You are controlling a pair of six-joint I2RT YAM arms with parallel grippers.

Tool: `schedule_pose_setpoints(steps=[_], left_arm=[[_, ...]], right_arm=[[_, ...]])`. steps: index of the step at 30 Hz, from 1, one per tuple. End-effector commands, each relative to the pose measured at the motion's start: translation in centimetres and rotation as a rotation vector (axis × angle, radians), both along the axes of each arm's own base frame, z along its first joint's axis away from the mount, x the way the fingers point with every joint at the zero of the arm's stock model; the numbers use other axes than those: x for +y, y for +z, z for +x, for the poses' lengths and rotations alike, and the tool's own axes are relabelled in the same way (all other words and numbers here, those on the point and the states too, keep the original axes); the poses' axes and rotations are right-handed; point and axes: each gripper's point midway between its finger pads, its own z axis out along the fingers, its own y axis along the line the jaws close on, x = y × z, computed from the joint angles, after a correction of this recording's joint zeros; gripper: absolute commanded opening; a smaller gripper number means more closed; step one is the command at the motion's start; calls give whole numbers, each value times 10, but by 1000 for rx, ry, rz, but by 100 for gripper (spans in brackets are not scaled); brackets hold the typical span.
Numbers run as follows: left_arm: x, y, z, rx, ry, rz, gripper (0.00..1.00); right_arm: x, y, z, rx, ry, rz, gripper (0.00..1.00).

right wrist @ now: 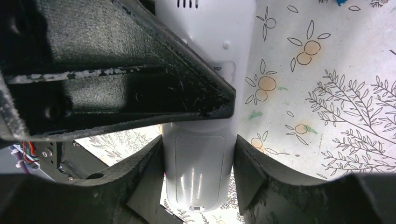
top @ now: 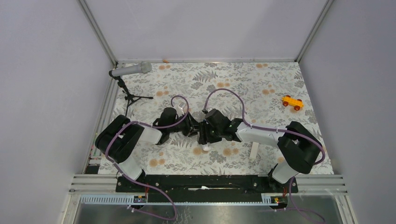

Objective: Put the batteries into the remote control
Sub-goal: Place the remote control at the center of the board.

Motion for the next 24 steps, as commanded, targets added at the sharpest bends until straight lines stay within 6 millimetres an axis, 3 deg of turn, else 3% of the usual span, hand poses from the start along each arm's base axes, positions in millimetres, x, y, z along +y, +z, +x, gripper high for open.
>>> schedule_pose_setpoints(steps=[1,5,6,7,11,16,19,24], left_arm=[[-2,19,5,-74,13,-33,40],[7,13,8,-76,54,37,68],[11,11,8,-76,69,68,90],[16,7,9,-73,85,102,98],[40,2,8,-89,152,236,99],[90,-9,-2,-81,283,459,99],[115,-5,-11,-92,369,507,99],[138,2,-25,-113,433,535,99]], right_arm=[[7,8,6,-66,11,-40,42],[6,8,9,-104,13,-86,40],[5,8,10,-109,12,-91,39],[5,7,10,-110,11,-99,39],[-5,7,8,-108,2,-155,39],[-28,-5,1,-73,-3,-277,41],[-39,-15,-2,-58,-2,-333,42],[-48,-23,1,-60,10,-419,48]])
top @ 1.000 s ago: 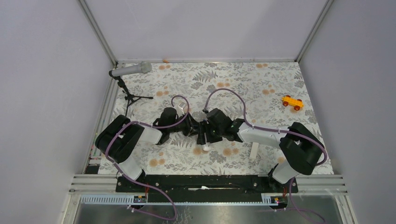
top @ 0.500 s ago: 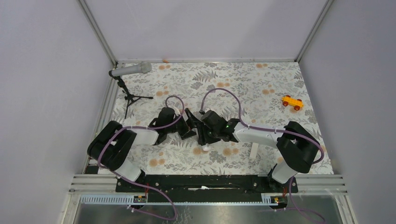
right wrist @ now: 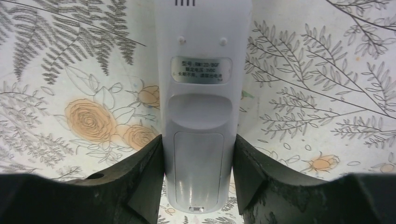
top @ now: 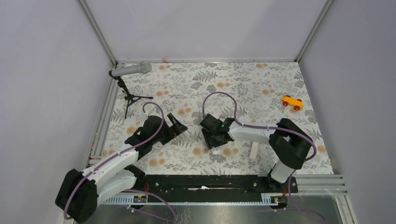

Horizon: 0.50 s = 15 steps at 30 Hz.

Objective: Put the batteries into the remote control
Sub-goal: Place the remote control at the center of the board.

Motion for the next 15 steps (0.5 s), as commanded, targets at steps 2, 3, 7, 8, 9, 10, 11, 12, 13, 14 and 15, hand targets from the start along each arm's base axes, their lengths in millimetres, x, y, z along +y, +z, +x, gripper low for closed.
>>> schedule_pose_setpoints(steps=[2,3,7,8,9,10,11,12,13,14,15], left_arm=[[40,-8,-14,7,104,137,99],[43,-3,-14,-3,110,144,99],[53,18,-18,-48,114,180,99],[56,24,-18,-60,114,190,99],[58,30,-19,-71,113,197,99],[60,35,-20,-80,112,205,99],[62,41,-21,-89,108,215,99],[65,44,-24,-86,106,227,99],[67,50,-25,-95,108,232,99],[68,56,-25,-104,105,238,99],[70,60,-27,-112,99,246,99]], right_arm=[[-7,2,11,-35,19,-111,52],[-7,1,10,-24,25,-123,53],[-8,-7,4,33,43,-164,59],[-9,-9,2,44,45,-169,60],[-9,-11,1,58,48,-172,62],[-8,-13,-2,74,55,-174,64],[-8,-14,-4,90,62,-178,65],[-8,-15,-6,99,65,-180,67],[-9,-15,-6,104,67,-185,68],[-9,-15,-7,104,68,-185,69],[-9,-14,-6,101,68,-186,70]])
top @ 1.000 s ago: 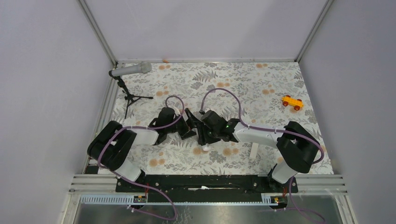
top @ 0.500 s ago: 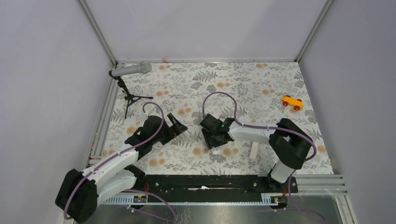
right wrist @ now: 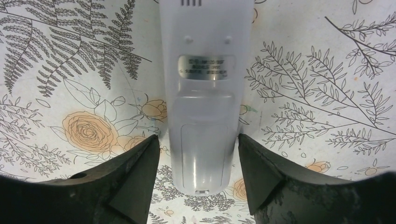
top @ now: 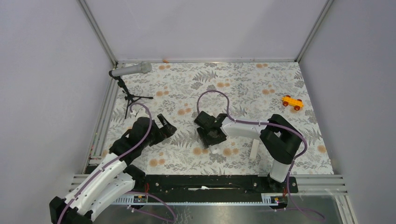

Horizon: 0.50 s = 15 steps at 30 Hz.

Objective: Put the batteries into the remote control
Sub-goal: Place the remote control at the center of the board.

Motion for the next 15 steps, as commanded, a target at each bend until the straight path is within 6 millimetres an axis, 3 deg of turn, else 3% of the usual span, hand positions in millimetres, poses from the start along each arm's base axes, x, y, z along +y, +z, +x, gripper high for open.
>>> schedule_pose_setpoints(steps=[1,4,7,10,12,15], left_arm=[[15,36,0,-75,1,66,99],[18,51,-5,-99,-13,76,99],[22,64,-11,-103,-30,92,99],[32,78,-20,-85,-15,119,99],[42,89,-27,-76,3,141,99],[61,108,-38,-95,50,179,99]], right_arm=[[-9,-4,-11,50,26,-59,71],[-3,10,-6,24,28,-25,77],[7,40,1,-35,29,50,84],[14,83,9,-120,12,154,98],[11,115,13,-199,-16,228,100],[-13,164,20,-363,-100,308,100]])
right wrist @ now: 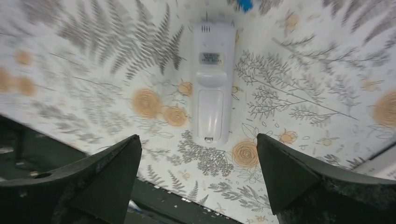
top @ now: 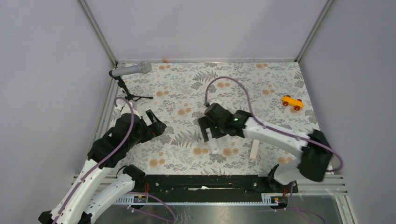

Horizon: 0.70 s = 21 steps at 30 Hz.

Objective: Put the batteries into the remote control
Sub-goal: Place the remote control at the center of the board, then reset both arms

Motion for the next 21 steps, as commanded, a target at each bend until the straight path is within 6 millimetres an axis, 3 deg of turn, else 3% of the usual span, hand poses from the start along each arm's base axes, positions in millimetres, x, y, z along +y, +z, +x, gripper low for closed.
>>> schedule_pose_setpoints(steps=[1,7,11,16,21], left_arm=[[40,31,-21,-36,88,92,99],[78,80,-45,-155,161,125,99],[104,111,-60,-238,219,145,99],[126,149,-76,-344,259,142,99],[142,185,-88,-448,298,118,99]], right_arm=[[-29,97,17,-280,-145,173,100],[-163,193,16,-668,-477,103,100],[-231,256,-2,-852,-611,156,100],[-282,298,-21,-986,-737,234,100],[-315,324,-34,-1079,-819,288,100]])
